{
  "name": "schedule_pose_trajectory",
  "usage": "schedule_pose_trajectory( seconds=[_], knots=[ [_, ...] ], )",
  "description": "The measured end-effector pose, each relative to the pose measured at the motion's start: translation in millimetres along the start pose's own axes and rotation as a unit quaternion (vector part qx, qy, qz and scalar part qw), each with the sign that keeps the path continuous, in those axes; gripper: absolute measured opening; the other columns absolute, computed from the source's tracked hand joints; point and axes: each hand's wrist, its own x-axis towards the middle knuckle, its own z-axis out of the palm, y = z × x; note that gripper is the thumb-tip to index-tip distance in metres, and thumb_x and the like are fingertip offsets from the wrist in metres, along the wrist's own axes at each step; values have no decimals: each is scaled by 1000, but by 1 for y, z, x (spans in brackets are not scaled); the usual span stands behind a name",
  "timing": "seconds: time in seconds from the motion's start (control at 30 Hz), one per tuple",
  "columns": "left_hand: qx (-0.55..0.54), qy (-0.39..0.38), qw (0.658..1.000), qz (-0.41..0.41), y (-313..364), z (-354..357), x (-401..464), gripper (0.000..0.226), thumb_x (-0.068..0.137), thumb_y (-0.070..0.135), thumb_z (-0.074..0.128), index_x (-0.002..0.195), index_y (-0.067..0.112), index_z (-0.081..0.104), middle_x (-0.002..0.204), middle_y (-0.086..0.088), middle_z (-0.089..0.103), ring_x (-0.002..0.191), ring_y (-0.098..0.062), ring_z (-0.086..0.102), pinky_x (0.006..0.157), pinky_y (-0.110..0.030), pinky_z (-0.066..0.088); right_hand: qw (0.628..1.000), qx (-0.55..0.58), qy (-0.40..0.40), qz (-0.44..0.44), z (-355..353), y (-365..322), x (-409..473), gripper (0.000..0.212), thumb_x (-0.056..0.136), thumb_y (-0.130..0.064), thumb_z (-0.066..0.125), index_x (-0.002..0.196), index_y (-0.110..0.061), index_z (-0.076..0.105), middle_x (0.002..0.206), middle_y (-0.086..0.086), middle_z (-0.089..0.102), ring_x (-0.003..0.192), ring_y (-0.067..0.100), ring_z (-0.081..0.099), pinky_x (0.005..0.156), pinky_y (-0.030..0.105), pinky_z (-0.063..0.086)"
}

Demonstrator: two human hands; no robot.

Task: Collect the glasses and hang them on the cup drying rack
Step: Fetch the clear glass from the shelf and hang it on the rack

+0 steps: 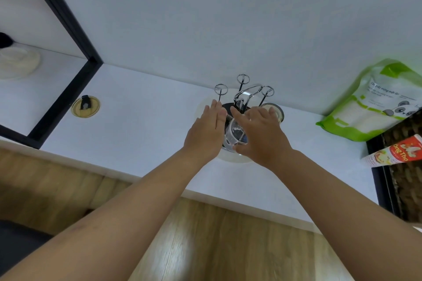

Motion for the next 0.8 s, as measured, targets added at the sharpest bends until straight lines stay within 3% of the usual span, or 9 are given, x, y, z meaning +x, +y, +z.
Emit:
schedule_pose_trajectory(
  seconds=[0.1,0.27,0.67,0.8],
  knots=[
    [10,-2,1000,0,1,0,-2,55,111,45,20,162,25,21,170,11,14,157,-8,6,127,-39,14,1000,-4,7,-1,1,1,1,98,75,-44,85,158,-18,40,123,14,62,131,37,50,119,67,26],
    [59,-6,998,11,3,4,-5,56,111,41,19,163,21,19,172,8,9,158,-11,3,127,-41,8,999,-37,6,-4,3,3,-1,99,78,-43,80,162,-19,34,135,17,61,152,41,31,124,63,11],
    [134,-1,991,29,-1,14,-13,56,111,40,16,164,20,14,172,6,3,159,-15,1,128,-41,7,999,-45,2,17,9,10,-2,99,84,-49,74,163,-14,26,156,15,44,158,39,16,123,66,15],
    [154,2,987,36,-2,16,-16,57,111,40,16,164,19,14,172,5,5,159,-16,0,128,-41,6,998,-55,0,17,9,14,-2,99,88,-54,67,164,-11,21,165,10,36,160,36,9,124,65,10]
  ],
)
